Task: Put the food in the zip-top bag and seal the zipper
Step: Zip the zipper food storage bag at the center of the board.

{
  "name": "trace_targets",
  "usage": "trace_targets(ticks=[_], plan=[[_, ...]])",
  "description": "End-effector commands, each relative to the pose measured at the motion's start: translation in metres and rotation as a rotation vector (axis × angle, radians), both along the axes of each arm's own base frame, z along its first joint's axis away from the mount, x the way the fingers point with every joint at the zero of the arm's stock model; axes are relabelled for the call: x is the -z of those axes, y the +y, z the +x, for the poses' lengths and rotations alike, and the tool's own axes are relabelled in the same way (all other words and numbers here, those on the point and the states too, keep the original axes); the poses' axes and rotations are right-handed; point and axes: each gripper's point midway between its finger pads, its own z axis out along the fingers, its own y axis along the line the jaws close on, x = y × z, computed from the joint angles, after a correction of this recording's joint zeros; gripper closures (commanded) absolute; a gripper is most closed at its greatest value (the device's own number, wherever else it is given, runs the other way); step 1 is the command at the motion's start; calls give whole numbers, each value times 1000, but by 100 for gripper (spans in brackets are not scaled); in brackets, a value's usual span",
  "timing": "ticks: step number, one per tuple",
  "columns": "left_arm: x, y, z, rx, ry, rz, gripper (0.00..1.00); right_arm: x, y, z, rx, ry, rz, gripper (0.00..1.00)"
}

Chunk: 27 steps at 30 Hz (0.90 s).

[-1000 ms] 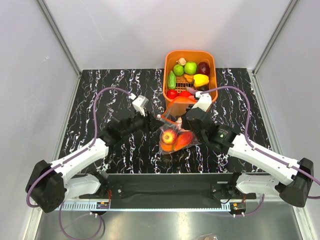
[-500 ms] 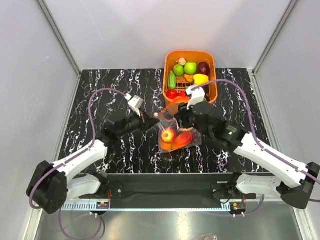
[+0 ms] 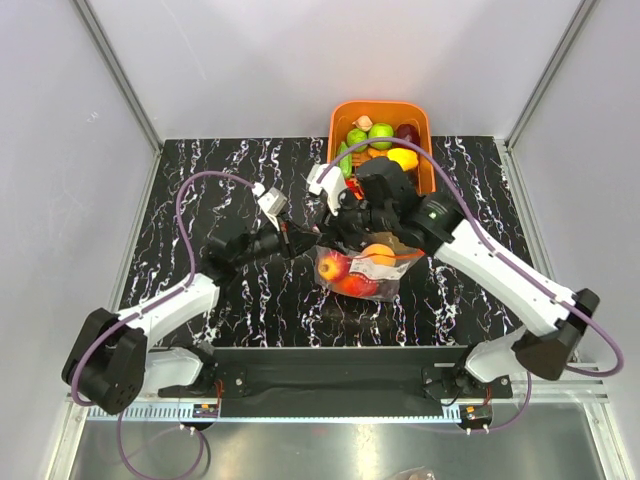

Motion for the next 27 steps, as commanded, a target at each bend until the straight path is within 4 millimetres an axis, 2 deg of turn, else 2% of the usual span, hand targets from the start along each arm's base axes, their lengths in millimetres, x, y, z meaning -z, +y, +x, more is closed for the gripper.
trace_targets(ticks=[1,5,10,15,18,19,20,27], plan=[[-33,-3,-2,54,-126,-81,100,-6,-1,1,-103,-27,-4,44],[-34,-1,-3,60,-125,-82,100,2,3,17,-84,-40,-27,43],[-33,-1,-3,68,-116,-74,100,0,7,30,-64,-87,-35,44],[-33,-1,-3,71,-117,-70,100,-2,10,36,-67,-113,-37,44],[-34,-1,-3,75,-118,-69,100,3,12,38,-74,-100,-61,44],[-33,-1,-3,75,-116,-68,100,5,13,39,-75,-97,-66,46],[-33,-1,-3,72,-118,-67,100,8,14,40,-80,-92,-72,52],[-33,-1,-3,71,-118,-64,100,18,18,44,-96,-73,-103,57]])
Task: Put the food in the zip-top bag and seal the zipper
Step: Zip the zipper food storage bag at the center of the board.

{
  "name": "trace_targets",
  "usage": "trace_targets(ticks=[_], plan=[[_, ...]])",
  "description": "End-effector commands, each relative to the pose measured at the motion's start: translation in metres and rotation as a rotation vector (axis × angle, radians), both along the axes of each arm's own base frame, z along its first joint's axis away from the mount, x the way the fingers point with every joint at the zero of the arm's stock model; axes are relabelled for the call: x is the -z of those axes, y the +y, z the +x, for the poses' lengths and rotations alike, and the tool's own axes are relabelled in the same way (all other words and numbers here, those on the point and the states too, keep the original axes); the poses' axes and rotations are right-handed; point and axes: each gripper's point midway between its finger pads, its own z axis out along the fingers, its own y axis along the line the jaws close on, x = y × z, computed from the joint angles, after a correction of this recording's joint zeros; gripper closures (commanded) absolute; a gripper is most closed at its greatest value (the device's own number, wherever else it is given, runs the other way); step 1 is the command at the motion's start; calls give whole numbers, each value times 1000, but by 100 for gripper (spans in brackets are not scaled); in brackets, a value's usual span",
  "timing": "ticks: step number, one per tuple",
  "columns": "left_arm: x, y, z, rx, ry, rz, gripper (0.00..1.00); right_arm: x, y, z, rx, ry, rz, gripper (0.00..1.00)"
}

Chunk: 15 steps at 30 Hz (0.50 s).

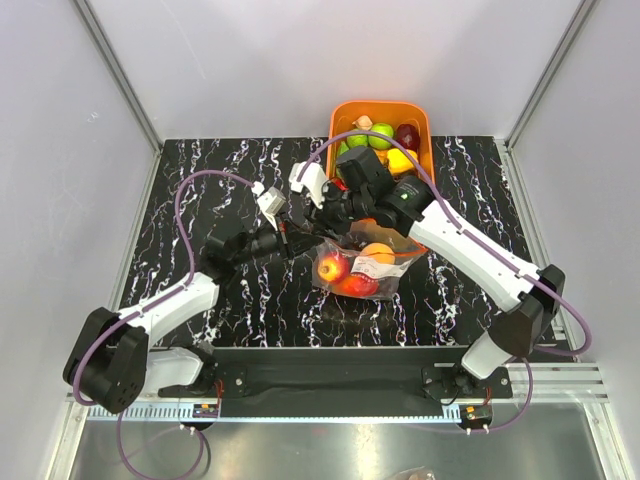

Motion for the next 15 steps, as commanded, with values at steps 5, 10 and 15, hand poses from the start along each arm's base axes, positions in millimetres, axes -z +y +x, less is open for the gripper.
trace_targets(ticks=[5,10,15], plan=[[-27,0,3,9,-111,-39,100,-5,2,5,-19,-20,-7,65],[-27,2,5,-4,-108,-39,100,3,0,7,-9,-8,-35,90],[-23,8,14,-49,-72,-38,100,4,-2,5,-3,-1,-40,100]])
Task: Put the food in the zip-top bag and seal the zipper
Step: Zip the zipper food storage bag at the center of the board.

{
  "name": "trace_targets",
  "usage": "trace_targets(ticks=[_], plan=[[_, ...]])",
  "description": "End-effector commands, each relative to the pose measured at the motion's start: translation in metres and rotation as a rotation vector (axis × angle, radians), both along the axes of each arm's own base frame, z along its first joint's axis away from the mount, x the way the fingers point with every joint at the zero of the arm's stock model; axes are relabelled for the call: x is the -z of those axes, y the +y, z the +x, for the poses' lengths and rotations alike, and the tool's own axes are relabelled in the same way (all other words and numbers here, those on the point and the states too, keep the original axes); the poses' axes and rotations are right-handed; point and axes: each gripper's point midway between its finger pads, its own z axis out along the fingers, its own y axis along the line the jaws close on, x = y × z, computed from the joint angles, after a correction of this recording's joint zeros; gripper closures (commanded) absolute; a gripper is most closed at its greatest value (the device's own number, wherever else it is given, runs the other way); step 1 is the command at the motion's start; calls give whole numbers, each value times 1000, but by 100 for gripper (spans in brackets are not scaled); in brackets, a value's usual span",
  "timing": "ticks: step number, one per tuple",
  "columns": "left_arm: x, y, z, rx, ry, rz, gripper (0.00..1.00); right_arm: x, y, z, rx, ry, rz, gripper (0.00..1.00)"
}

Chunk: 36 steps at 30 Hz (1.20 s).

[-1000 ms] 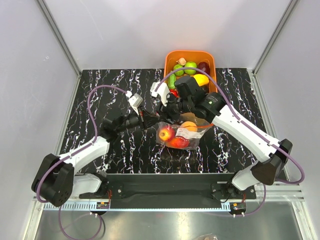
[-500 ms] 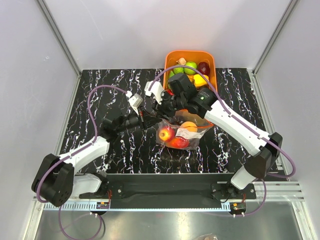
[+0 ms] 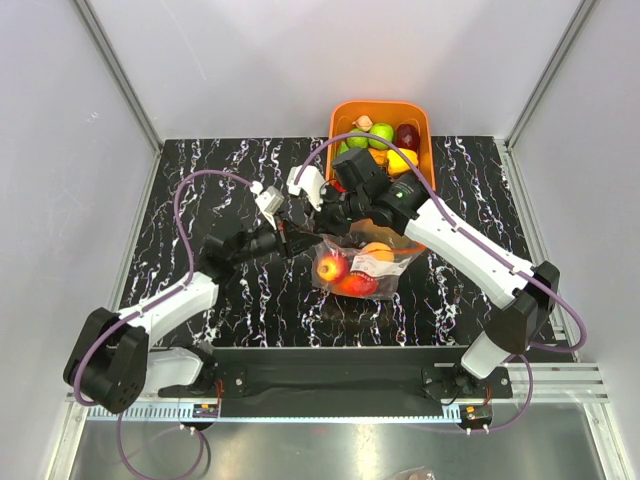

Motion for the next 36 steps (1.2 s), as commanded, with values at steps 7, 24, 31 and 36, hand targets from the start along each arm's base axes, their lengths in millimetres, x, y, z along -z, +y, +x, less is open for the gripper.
trace_targets(ticks=[7,24,31,36], plan=[[-18,24,26,-112,-16,-78,100,-6,-9,6,51,-11,-29,100],[-27,28,14,-45,-45,-135,65,-13,-12,17,94,-6,-10,100],[-31,26,10,-23,-69,-138,53,-29,-4,17,55,-1,11,99],[-38,24,7,-6,-96,-149,50,-29,-3,11,21,23,-7,99]])
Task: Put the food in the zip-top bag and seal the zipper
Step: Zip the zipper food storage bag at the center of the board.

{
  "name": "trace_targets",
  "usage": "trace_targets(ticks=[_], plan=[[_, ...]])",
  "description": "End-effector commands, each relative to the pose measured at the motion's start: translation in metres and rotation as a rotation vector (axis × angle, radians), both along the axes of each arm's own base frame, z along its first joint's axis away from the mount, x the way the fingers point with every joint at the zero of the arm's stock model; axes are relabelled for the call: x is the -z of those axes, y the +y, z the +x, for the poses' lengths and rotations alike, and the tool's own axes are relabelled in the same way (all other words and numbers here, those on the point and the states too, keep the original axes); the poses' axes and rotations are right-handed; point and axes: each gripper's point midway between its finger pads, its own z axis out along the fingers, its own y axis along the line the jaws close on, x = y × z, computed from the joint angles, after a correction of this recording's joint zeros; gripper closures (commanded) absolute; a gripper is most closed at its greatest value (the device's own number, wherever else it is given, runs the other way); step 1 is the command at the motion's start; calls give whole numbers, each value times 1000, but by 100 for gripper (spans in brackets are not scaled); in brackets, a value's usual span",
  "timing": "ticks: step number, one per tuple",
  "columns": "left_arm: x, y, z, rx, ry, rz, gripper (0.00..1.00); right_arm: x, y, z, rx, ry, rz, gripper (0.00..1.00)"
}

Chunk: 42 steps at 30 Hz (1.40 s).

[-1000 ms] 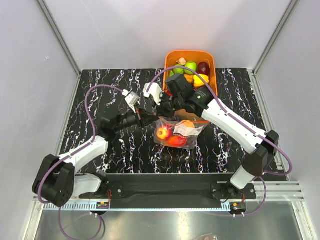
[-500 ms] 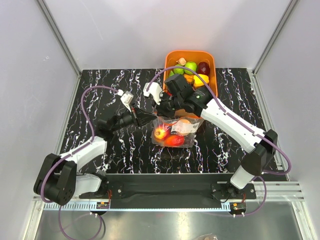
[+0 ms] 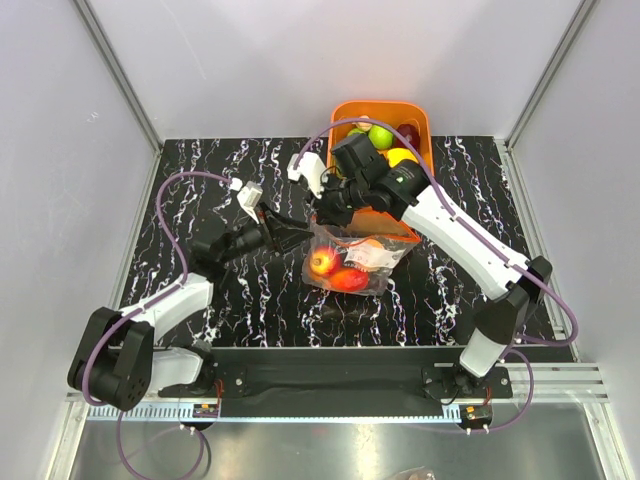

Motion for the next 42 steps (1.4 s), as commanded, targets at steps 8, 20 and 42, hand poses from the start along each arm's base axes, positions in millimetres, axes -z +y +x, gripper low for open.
trace_targets(ticks=[8,20,42], plan=[[-37,-5,-9,46,-191,-26,49,-22,5,-6,-64,18,16,97],[-45,-17,-3,63,-205,-32,60,-19,8,-13,-96,56,12,96],[-52,-5,-1,9,-140,-99,100,19,-5,-2,-26,71,-99,98]])
